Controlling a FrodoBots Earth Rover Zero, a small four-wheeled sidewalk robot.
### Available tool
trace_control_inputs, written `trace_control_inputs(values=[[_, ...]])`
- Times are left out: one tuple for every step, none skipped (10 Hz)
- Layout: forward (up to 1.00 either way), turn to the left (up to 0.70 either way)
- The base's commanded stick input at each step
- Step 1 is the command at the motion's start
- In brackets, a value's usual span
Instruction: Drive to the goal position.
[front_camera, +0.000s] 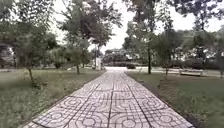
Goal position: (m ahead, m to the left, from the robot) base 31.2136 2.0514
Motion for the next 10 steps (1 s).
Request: trace_control_inputs(values=[[1.00, 0.00], [1.00, 0.00], [1.00, 0.00], [1.00, 0.00], [1.00, 0.00], [1.00, 0.00], [1.00, 0.00], [1.00, 0.00], [1.00, 0.00], [1.00, 0.00]])
